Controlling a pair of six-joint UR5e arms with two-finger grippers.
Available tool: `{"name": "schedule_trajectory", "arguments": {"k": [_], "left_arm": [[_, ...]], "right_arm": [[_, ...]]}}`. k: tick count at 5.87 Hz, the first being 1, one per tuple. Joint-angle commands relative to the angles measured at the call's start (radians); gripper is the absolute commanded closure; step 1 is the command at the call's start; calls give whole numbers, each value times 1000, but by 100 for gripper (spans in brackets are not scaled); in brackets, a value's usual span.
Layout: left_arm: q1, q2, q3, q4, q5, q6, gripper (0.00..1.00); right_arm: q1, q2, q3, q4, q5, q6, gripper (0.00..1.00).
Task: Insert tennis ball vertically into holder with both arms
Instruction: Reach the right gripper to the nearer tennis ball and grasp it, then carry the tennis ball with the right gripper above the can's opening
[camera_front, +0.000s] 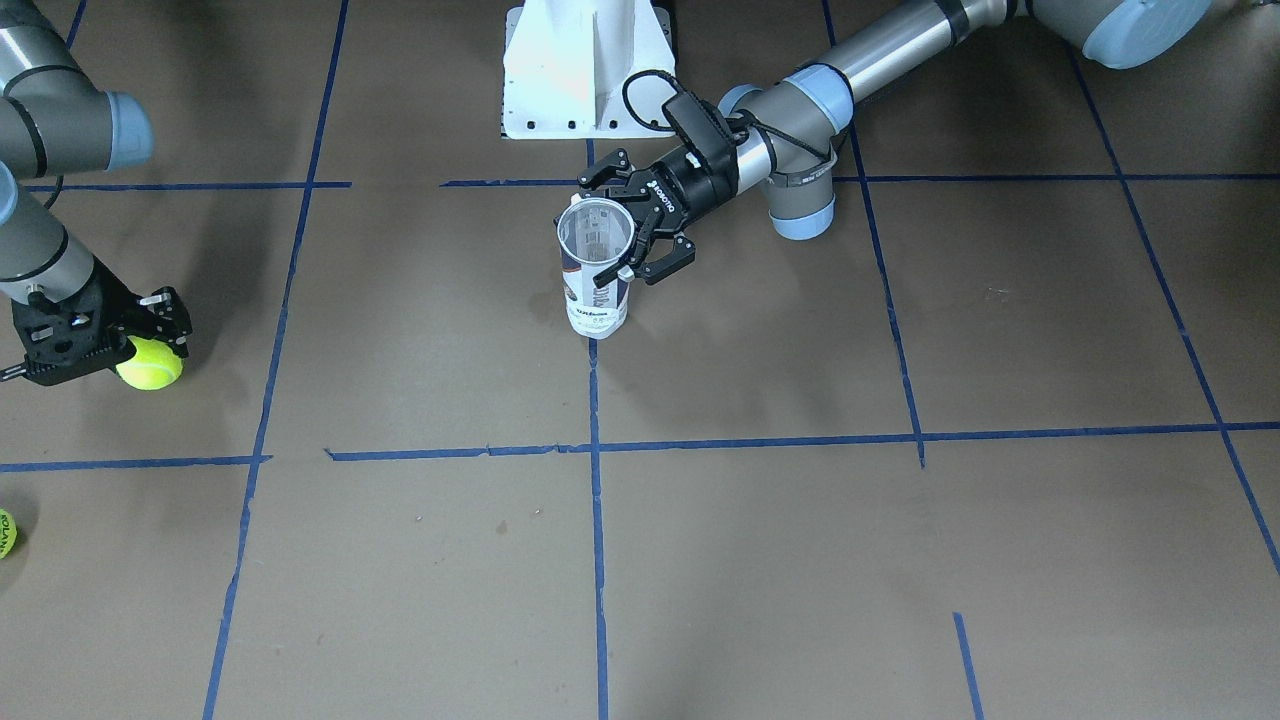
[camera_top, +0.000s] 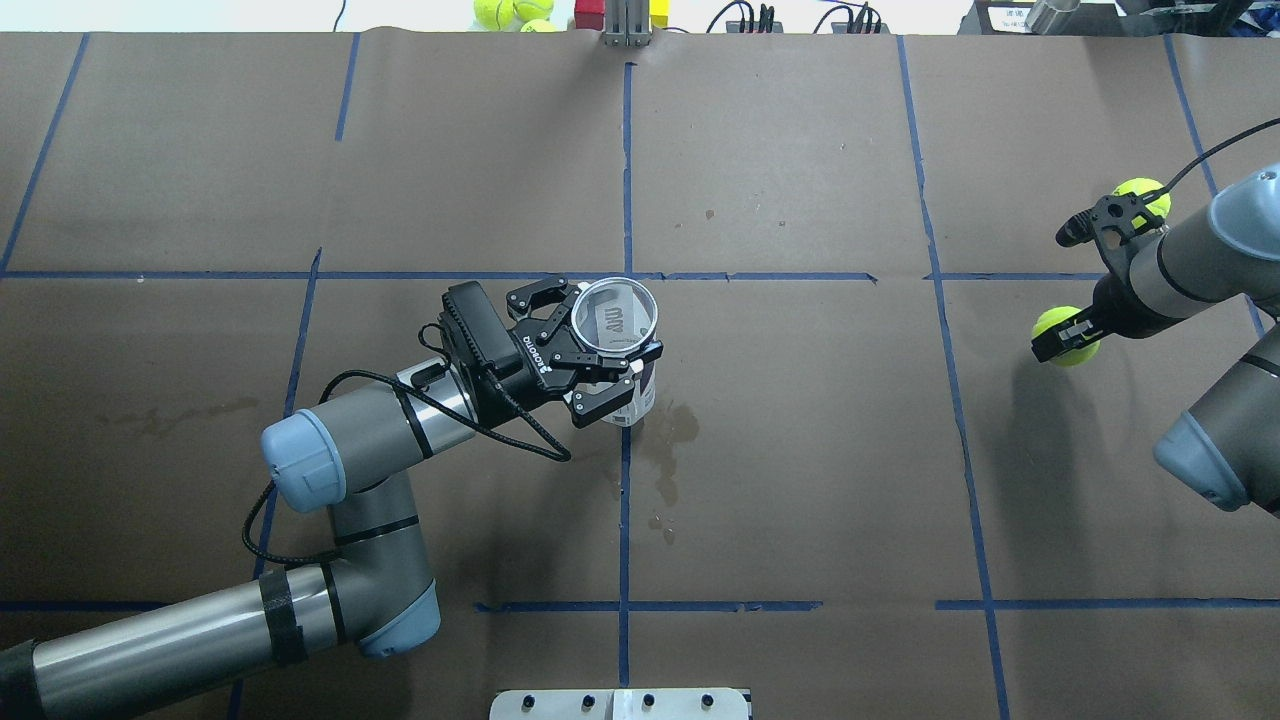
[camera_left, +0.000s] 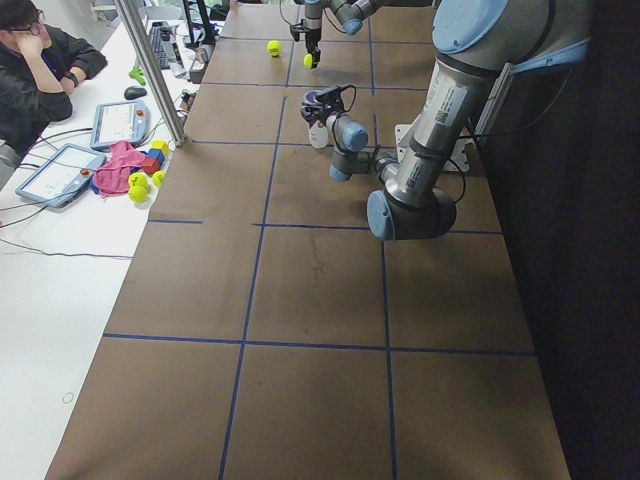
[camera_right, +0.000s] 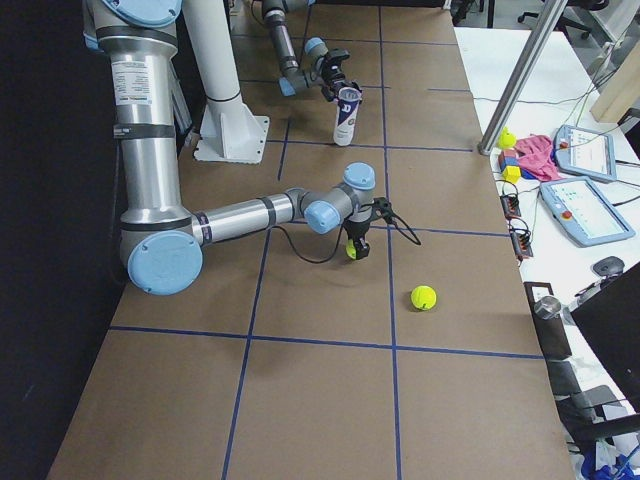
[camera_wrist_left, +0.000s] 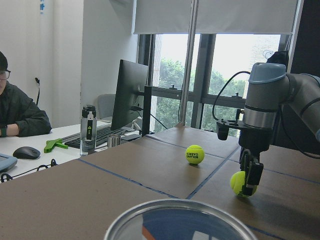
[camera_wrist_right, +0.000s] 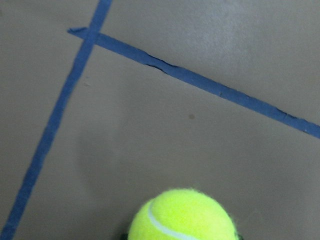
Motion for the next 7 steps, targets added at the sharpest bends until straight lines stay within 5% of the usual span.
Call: {"name": "schedule_trajectory", "arguments": {"k": [1,3,5,7], "left_arm": [[1,0,0,0,0,0,20],[1,0,0,1,0,0,19],[2,0,1,3,0,0,19],[7,-3,1,3,2,3,19]], "right_arm": [[-4,11,193,-72,19,111,85],[-71,298,334,-435,29,321,84],[-201,525,334,-530,-40,609,82],[-251,674,334,-692,-80,658,82]]}}
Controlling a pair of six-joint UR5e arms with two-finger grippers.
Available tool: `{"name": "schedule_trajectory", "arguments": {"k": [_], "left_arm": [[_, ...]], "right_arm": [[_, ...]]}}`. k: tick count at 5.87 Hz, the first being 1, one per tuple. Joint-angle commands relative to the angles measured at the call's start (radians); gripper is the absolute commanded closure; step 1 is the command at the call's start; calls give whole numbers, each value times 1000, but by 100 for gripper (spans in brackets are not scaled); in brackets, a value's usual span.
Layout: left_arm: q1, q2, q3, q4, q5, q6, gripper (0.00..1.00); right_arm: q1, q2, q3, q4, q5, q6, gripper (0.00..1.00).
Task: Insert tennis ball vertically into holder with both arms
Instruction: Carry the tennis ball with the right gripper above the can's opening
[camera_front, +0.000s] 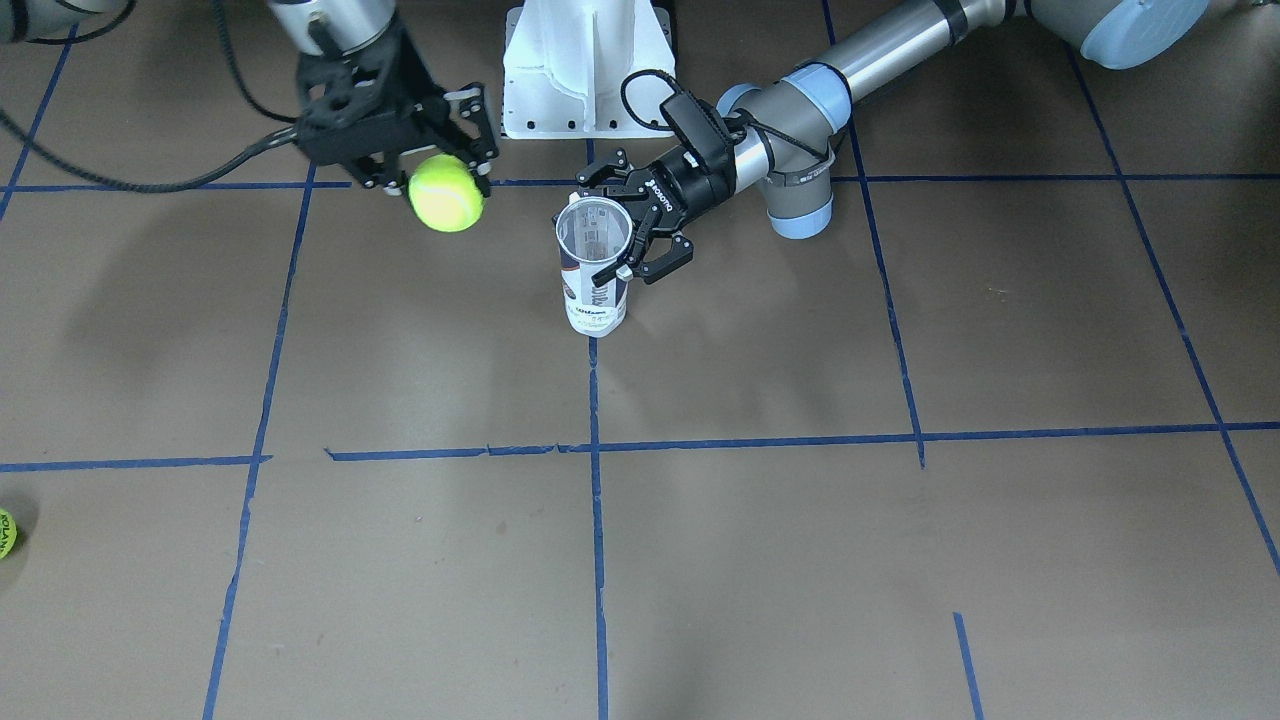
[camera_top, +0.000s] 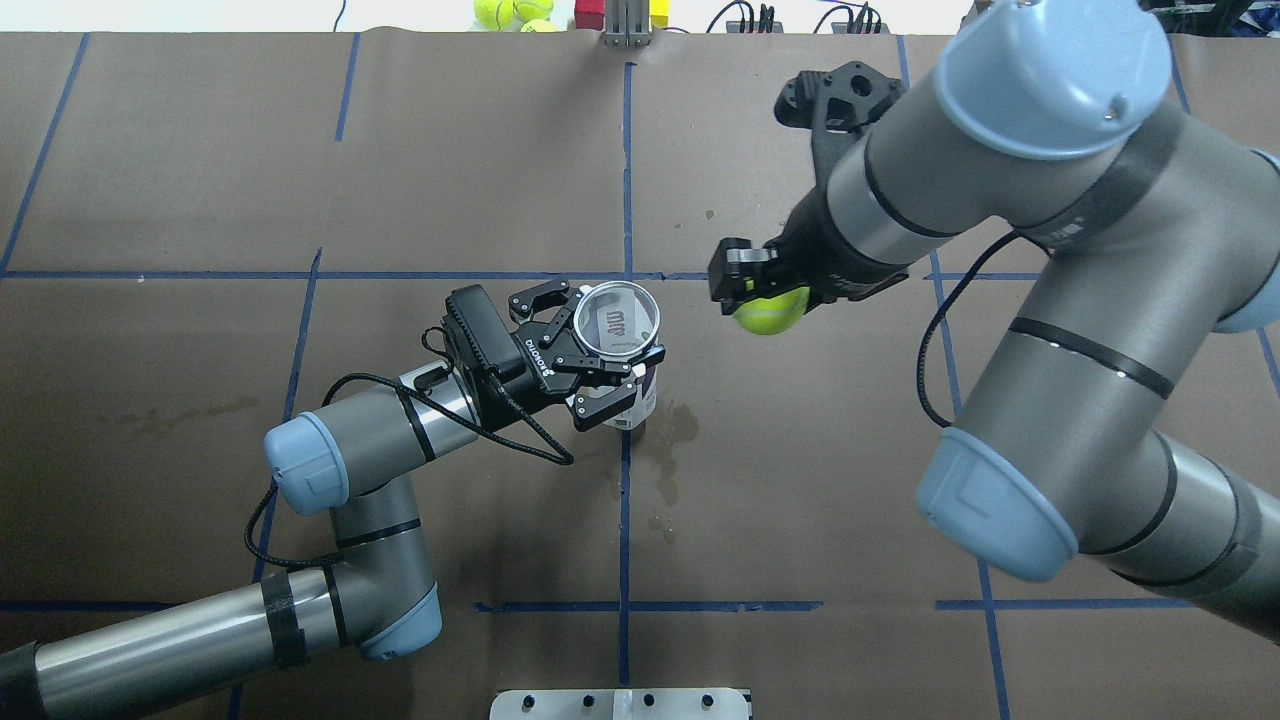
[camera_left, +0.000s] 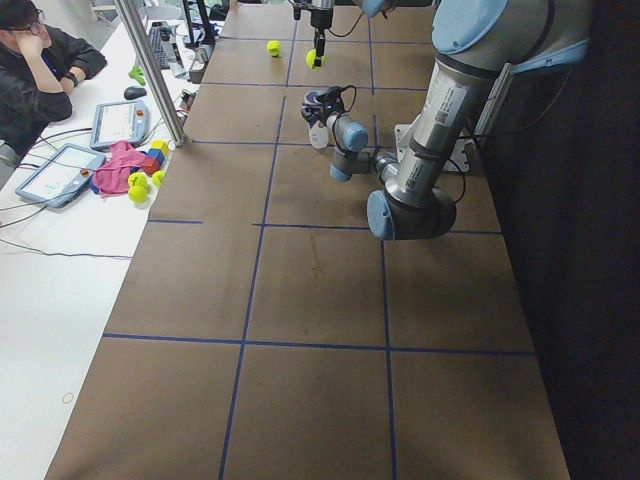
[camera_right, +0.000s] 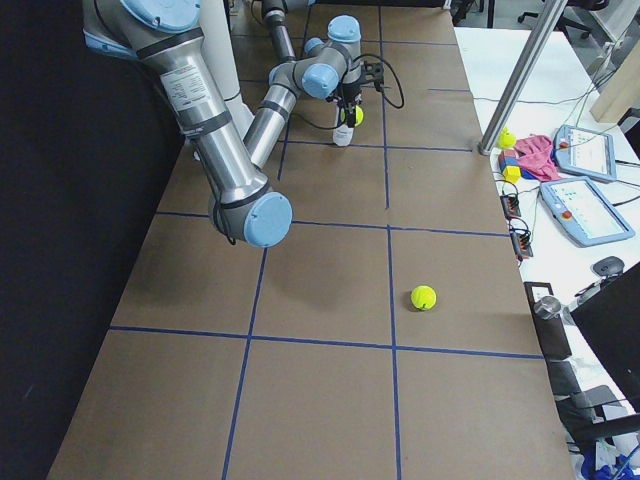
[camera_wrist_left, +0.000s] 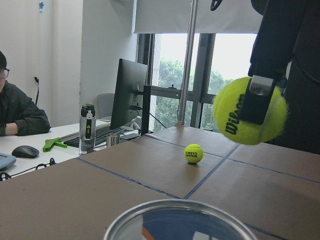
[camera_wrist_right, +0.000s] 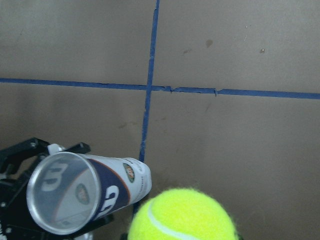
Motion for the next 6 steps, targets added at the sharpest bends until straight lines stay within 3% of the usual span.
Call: {"name": "schedule_trajectory", "arguments": {"k": [1,3,5,6], "left_arm": [[2,-1,6,2,2,2,19],[3,-2,25,-1,3,4,19],[6,-2,26,-1,3,4,19],[9,-2,25,-3,3,4,18]], "right_arm": [[-23,85,-1,-83,-11,20,82],[-23,172,-27,-170,-13,20,81],[-25,198,-55,-172,-13,20,80],[-25,259,-134,-175,-13,20,79]]}}
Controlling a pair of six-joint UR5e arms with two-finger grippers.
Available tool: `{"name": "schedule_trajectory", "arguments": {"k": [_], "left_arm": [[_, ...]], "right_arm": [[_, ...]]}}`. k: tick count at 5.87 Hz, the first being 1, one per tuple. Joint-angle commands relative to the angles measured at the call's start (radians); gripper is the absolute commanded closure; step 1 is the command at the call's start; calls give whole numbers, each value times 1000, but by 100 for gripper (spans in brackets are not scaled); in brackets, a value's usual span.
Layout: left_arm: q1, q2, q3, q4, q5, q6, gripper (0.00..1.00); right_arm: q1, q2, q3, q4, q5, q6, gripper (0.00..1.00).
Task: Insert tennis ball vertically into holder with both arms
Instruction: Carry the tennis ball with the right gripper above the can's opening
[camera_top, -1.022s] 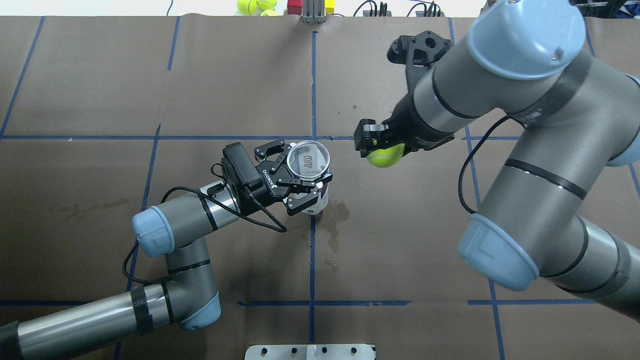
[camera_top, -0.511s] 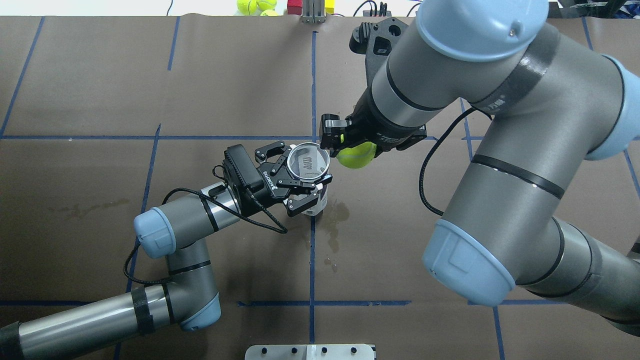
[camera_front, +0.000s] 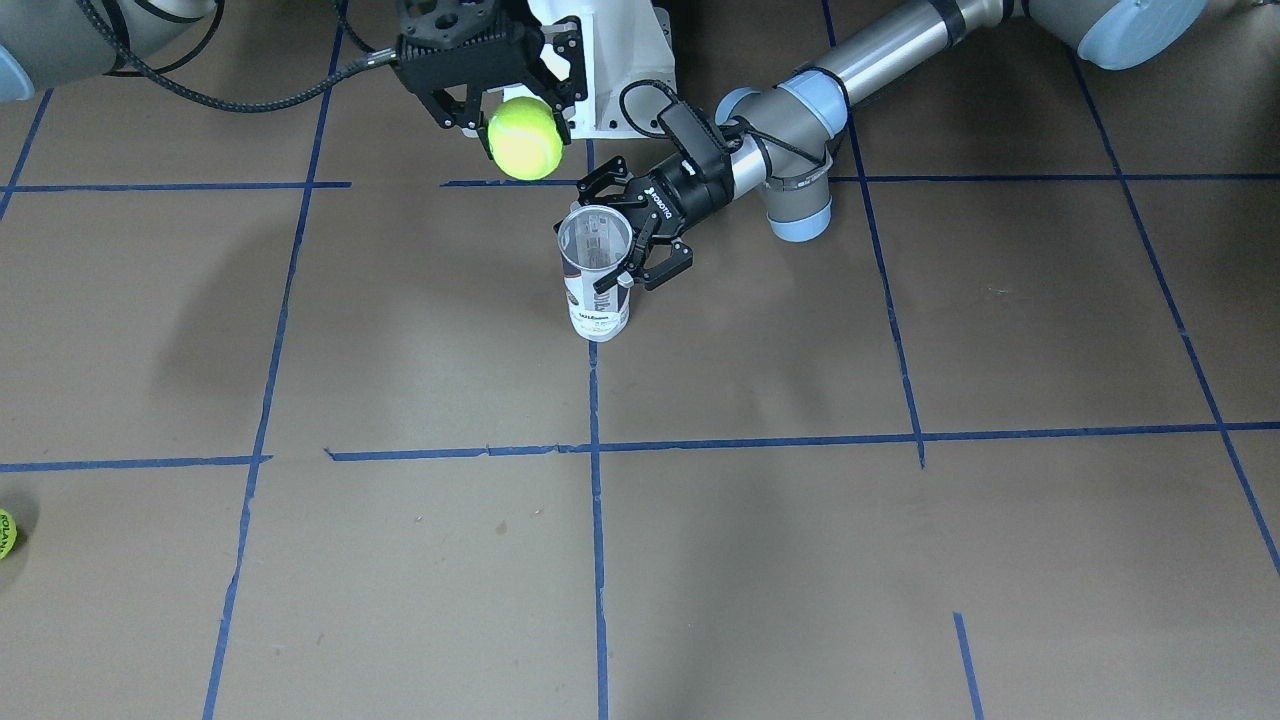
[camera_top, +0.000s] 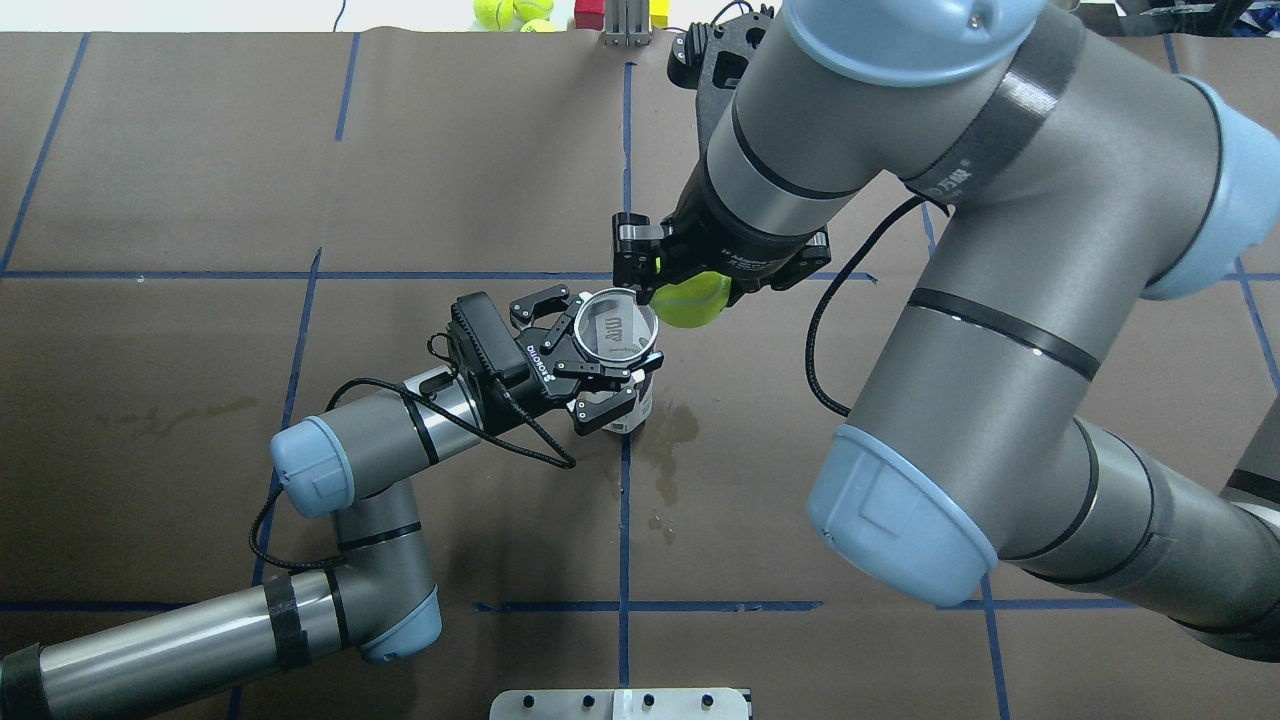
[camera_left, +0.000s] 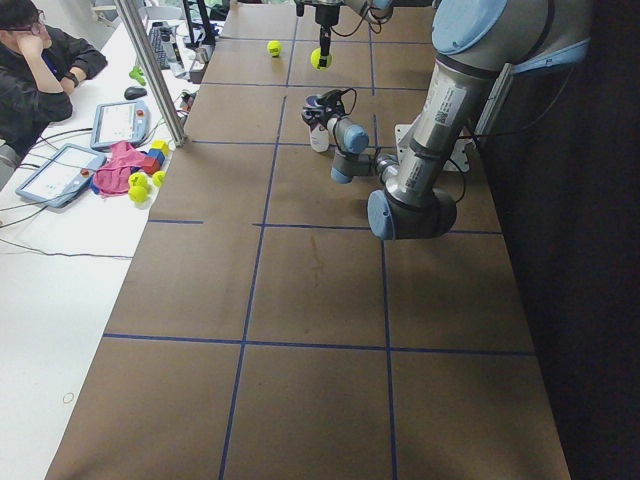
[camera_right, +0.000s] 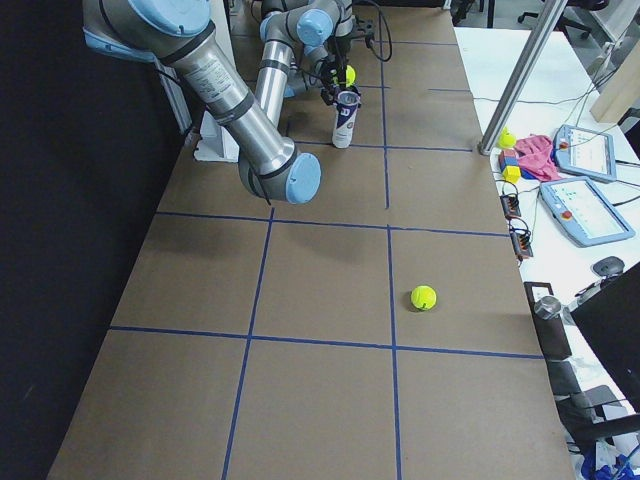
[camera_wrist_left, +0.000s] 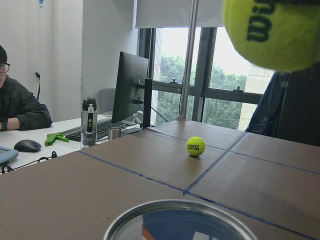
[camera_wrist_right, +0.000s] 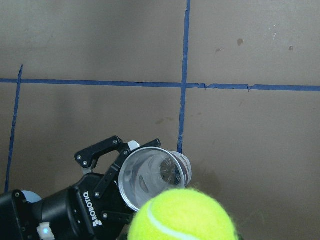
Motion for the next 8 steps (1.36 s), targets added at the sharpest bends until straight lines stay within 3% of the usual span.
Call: {"name": "schedule_trajectory", "arguments": {"k": [1,3,5,8], "left_arm": [[4,0,0,-1,0,0,18],[4,0,1,-1,0,0,18],[4,-1,0,-1,0,0,18],[4,-3,0,-1,0,0,17]], "right_arm": [[0,102,-132,-3,-1,0,73],[-3,123,-192,0,-30,-2,61],[-23,126,-214,3,-54,-3,55],[-66,126,-234,6,-112,-6,30]]}}
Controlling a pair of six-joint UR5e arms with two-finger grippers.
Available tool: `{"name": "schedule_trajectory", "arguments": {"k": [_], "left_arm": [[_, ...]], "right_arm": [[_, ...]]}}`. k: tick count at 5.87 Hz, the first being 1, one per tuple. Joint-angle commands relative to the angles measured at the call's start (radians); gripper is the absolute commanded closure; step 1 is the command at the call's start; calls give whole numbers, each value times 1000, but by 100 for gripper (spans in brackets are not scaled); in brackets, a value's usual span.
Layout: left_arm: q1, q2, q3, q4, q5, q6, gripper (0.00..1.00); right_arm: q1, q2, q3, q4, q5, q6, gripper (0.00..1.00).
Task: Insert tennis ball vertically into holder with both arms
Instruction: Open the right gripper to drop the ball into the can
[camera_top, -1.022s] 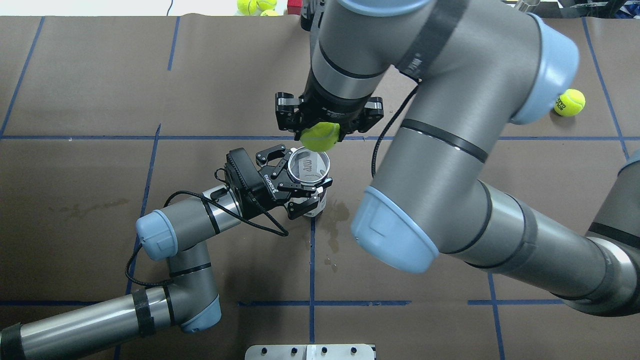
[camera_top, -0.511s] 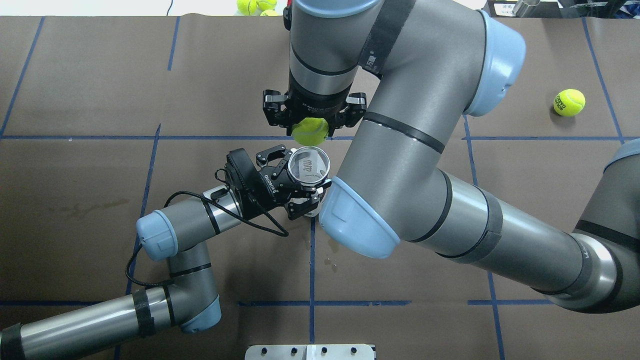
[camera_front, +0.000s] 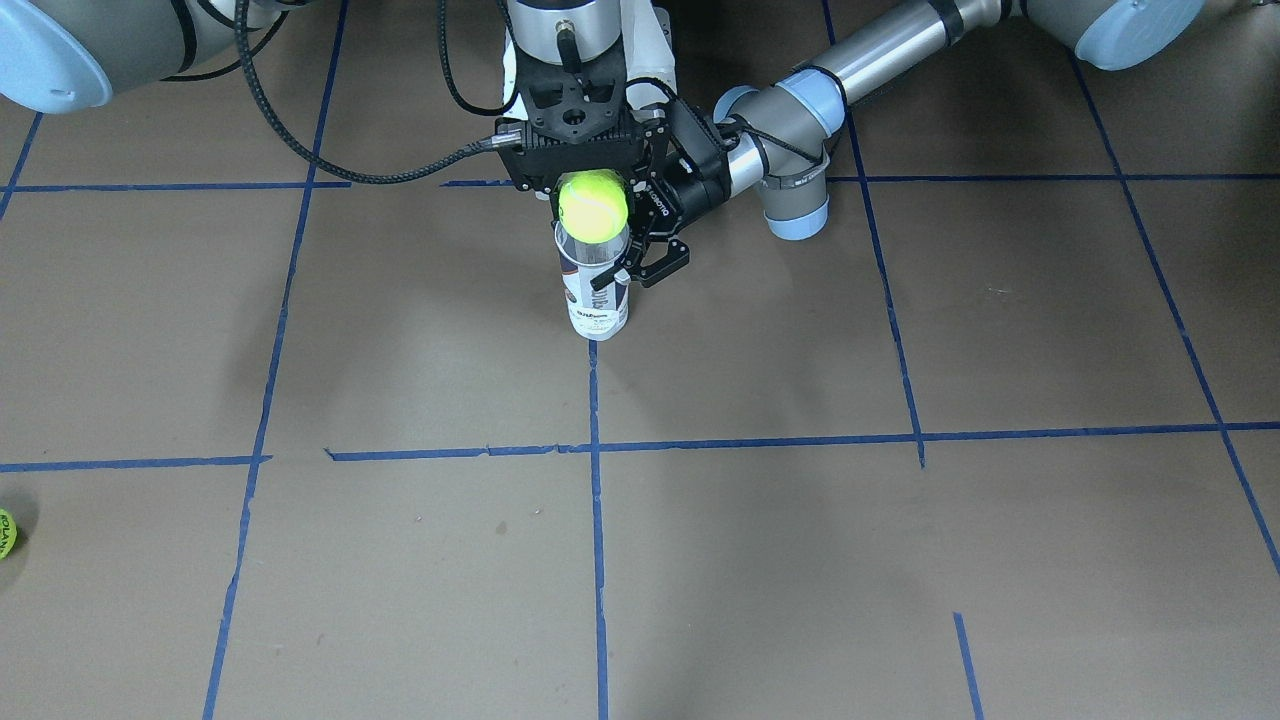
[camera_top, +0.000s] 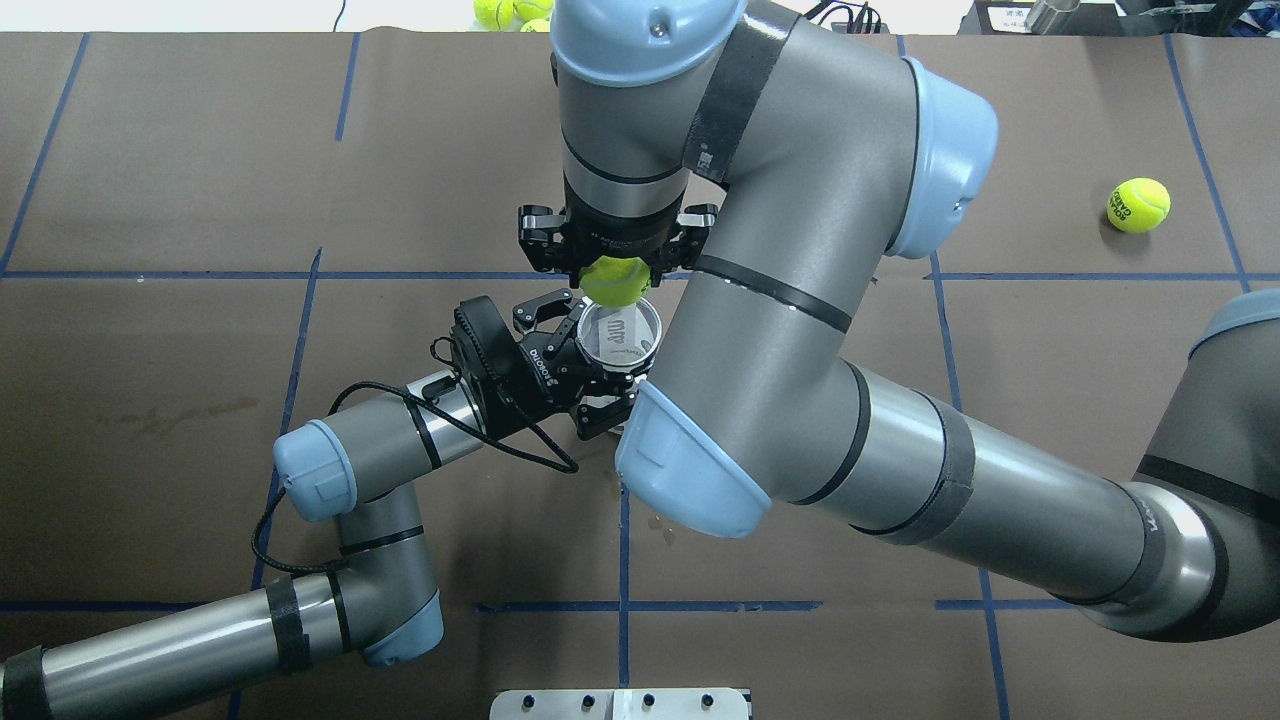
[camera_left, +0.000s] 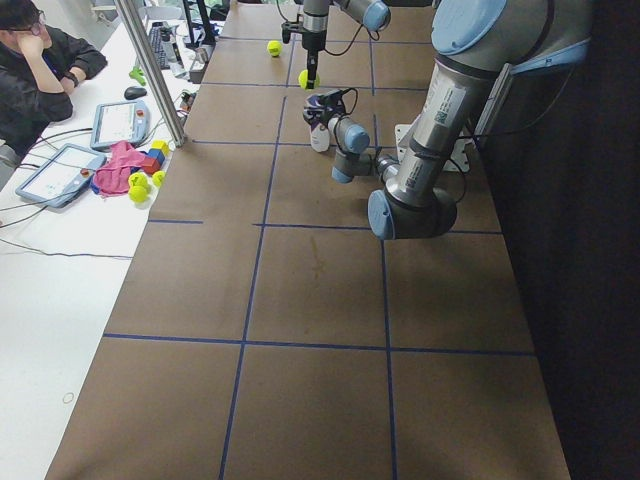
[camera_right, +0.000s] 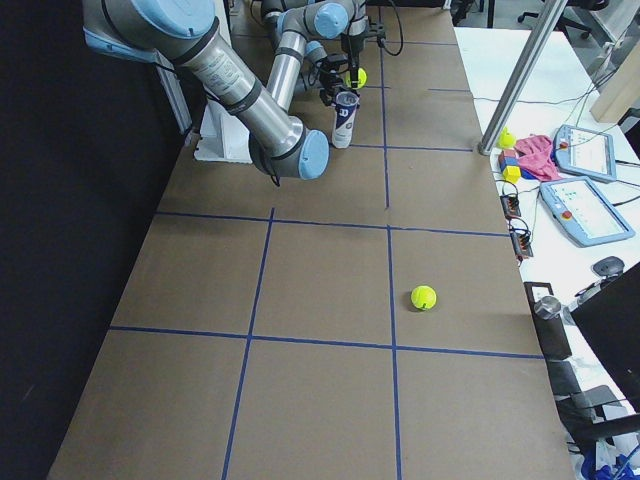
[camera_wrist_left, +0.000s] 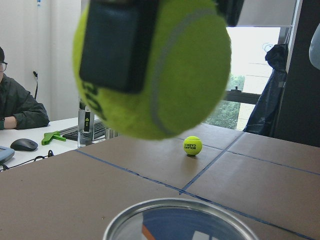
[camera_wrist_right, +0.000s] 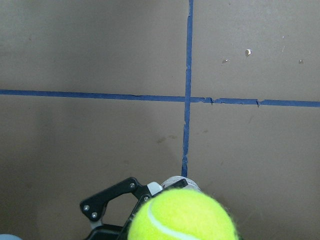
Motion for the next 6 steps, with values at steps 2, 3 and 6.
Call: {"name": "schedule_trajectory", "arguments": {"k": [2,3,6], "left_arm": [[0,1,0,-2,0,0,17],[0,1,0,-2,0,0,17],[0,1,0,-2,0,0,15]], "right_arm": [[-19,-3,-2,1,-16,-5,16],[-21,-6,-1,-1,-16,-8,15],[-18,-3,13,-1,-13,-14,0]]}}
